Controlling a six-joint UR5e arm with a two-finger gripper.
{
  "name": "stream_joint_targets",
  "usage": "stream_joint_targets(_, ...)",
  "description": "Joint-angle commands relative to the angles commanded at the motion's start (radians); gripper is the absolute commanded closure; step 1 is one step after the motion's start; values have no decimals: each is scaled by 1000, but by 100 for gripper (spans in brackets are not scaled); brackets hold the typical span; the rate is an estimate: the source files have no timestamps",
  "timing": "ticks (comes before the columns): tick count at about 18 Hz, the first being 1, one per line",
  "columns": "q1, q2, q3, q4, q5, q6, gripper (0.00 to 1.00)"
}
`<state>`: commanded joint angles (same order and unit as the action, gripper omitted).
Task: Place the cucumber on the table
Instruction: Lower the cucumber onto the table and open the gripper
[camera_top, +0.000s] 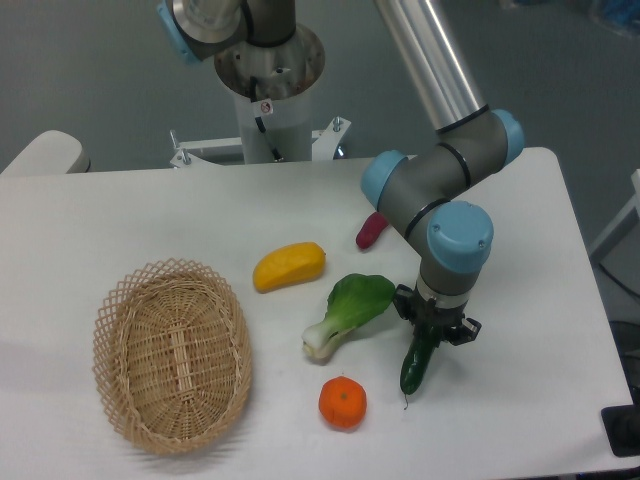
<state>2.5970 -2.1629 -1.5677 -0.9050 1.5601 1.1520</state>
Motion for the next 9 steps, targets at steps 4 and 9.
stream_joint_targets(4,0,8,15,0,2,-3,9)
stream_joint_targets(9,0,61,43,0,2,-9,0)
